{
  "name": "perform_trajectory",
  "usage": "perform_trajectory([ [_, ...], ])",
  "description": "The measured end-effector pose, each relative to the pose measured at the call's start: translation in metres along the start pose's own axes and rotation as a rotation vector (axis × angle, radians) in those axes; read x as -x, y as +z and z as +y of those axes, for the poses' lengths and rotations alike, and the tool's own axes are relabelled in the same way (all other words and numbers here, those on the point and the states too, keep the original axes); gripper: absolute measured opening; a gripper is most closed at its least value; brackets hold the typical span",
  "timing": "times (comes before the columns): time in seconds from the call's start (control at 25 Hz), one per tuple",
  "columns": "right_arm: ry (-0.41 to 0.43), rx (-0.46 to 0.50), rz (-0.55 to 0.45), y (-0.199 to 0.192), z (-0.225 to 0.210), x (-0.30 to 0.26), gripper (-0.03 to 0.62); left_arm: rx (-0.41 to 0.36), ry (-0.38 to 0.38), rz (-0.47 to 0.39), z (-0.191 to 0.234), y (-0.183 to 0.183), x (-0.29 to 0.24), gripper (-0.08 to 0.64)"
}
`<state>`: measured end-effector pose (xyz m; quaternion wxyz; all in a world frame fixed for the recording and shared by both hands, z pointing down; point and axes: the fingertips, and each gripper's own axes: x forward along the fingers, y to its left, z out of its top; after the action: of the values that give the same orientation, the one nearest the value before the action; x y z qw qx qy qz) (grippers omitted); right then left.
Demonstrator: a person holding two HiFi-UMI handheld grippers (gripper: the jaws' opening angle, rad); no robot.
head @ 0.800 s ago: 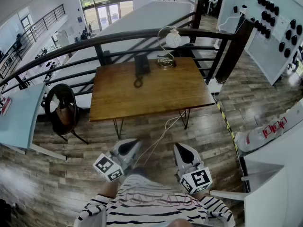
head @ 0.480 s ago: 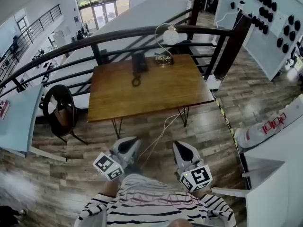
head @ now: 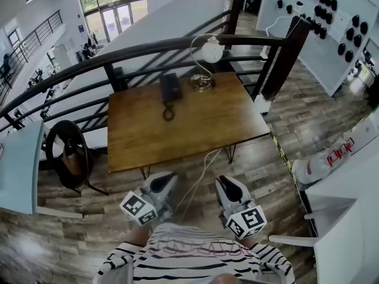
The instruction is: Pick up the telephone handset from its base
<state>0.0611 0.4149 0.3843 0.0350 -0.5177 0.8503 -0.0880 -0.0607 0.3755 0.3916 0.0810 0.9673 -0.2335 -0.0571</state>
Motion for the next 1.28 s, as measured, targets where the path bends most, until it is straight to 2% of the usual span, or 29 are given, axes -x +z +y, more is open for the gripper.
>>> perform_trajectory([
  [0.28,-0.07,0.002,0.006,0.009,-0.003,-0.102,0.121,0.01,-0.046,0.035,0.102,0.023,-0.003,0.007],
  [0.36,-0.088,0.005,0.002,0.012,-0.005,-0.128,0.139,0.014,-0.064,0.04,0.129,0.027,-0.004,0.113],
  [0.64,-0.161,0.005,0.005,0.014,-0.004,-0.205,0.164,0.043,-0.092,0.055,0.217,0.043,-0.002,0.139],
  [0.84,-0.2,0.0,0.01,0.016,-0.013,-0.236,0.167,0.053,-0.121,0.068,0.254,0.047,-0.011,0.143],
  [1.0,-0.194,0.007,0.016,0.014,-0.024,-0.256,0.17,0.074,-0.12,0.071,0.274,0.042,-0.023,0.153],
  [1.16,-0.176,0.001,0.027,0.012,-0.05,-0.271,0.17,0.085,-0.1,0.079,0.284,0.035,-0.045,0.161],
  [1.28,-0.14,-0.005,0.042,0.01,-0.074,-0.285,0.17,0.084,-0.056,0.072,0.297,0.032,-0.062,0.164],
])
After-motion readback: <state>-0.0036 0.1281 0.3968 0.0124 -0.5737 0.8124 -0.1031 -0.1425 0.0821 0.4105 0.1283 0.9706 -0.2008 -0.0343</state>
